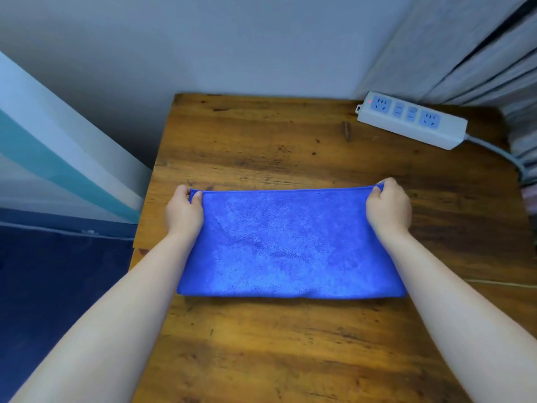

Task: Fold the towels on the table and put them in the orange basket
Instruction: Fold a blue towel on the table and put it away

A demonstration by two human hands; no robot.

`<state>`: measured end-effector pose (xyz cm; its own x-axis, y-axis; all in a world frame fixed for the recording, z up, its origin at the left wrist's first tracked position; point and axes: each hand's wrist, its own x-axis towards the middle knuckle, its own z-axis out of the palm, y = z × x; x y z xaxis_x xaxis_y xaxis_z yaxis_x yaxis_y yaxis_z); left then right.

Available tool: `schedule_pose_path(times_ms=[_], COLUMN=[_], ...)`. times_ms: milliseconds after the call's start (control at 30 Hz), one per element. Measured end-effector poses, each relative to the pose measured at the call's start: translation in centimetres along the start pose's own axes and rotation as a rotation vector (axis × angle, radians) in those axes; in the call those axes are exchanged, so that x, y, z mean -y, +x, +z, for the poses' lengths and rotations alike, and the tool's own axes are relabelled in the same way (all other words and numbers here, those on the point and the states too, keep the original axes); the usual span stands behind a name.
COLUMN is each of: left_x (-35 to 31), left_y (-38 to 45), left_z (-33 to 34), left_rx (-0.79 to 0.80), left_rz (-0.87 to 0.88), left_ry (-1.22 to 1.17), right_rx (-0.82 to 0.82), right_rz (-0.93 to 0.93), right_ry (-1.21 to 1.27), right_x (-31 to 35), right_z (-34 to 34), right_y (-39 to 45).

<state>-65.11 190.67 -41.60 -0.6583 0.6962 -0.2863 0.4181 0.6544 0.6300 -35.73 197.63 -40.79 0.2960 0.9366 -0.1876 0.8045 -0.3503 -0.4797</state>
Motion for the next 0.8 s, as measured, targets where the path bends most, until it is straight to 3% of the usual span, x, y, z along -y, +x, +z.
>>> schedule_pose_path(times_ms=[133,300,400,500,567,633,800], left_x=[-0.1,-0.2,-0.3,-0.8,-0.9,0.1,1.8], left_y=[-0.2,-1.1,-3.2,-6.1,-7.2,-6.7,-4.5], left_z=[0.4,0.0,0.6,2.8,4.2,5.2,3.8], left_rx=[-0.039,-0.144,-0.158,-0.055,0.15,0.218,0.175], left_rz=[0.055,0.058,0.396,0.754,0.699,0.607,0.558], left_ry=[0.243,0.378,0.464,0.544,0.602,0.64,0.642], right_rx=[-0.024,-0.216,-0.208,0.01,0.218,0.3,0.226], right_rz=[0.042,-0.013,-0.278,-0.611,-0.685,-0.707,-0.574], right_ry=[-0.11,-0.211,-0.225,-0.313,-0.385,-0.428,-0.418], right_x=[0.4,0.2,1.5,3.8,4.6,4.3,1.3], right_z=[0.3,0.4,1.2,3.5,5.3,6.6,5.1], right_y=[-0.2,-1.5,-4.0,-7.0,-8.0,-7.9,-5.2])
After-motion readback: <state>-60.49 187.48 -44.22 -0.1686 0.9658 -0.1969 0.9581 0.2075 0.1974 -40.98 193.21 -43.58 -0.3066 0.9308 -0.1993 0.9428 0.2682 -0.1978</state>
